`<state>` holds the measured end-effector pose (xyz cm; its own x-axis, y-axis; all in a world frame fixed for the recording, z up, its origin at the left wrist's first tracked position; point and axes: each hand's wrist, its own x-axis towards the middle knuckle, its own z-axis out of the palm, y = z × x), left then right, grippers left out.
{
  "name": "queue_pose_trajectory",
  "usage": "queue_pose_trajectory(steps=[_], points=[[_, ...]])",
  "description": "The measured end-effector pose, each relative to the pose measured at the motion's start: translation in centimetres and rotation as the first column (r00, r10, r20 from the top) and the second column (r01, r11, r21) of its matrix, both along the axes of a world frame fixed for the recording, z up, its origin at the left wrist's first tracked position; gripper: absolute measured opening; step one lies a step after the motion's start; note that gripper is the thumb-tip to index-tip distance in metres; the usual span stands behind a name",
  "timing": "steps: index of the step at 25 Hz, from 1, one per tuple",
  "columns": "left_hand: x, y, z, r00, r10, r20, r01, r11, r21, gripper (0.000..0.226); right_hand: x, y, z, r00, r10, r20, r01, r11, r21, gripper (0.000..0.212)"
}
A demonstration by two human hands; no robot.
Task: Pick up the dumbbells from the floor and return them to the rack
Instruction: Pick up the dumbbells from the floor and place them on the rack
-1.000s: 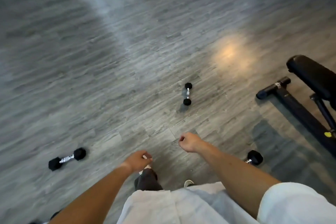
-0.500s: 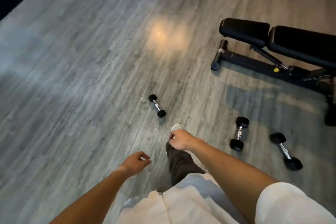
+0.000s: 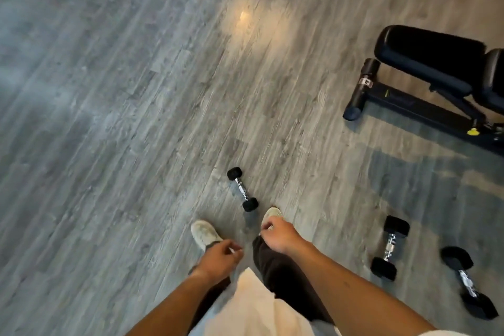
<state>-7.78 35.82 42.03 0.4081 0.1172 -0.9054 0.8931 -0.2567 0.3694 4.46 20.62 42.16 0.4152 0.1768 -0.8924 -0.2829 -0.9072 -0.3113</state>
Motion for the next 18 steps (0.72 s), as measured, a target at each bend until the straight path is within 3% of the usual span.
queue_pose_trajectory(steps=[3, 7, 10, 14, 16, 18], points=[[2.2, 0.9, -7.0, 0.997, 0.051, -0.057, -0.055, 0.996, -0.063, 0.004, 1.9, 3.0, -7.3, 0.998, -0.005, -0.068, 0.003, 1.0, -0.027, 0.021], [4.1, 2.6, -22.6, 0.991, 0.026, -0.13, -0.041, 0.993, -0.114, 0.007, 4.0, 7.7, -23.8, 0.991, -0.039, -0.126, 0.03, 0.997, -0.071, 0.019], [4.8, 2.7, -29.0, 0.983, 0.032, -0.181, -0.058, 0.989, -0.138, 0.008, 4.8, 10.0, -32.4, 0.99, -0.057, -0.126, 0.042, 0.992, -0.118, 0.015], [4.6, 3.4, -40.0, 0.972, 0.055, -0.231, -0.094, 0.982, -0.162, 0.019, 6.0, 13.5, -47.1, 0.993, -0.054, -0.107, 0.039, 0.989, -0.143, 0.04], [3.7, 3.6, -43.3, 0.973, 0.028, -0.231, -0.068, 0.983, -0.17, 0.019, 6.1, 15.1, -51.8, 0.992, -0.069, -0.109, 0.05, 0.985, -0.166, 0.049], [2.9, 4.1, -45.3, 0.972, 0.015, -0.234, -0.054, 0.985, -0.161, 0.017, 6.3, 16.2, -54.6, 0.978, -0.151, -0.144, 0.125, 0.976, -0.18, 0.046]])
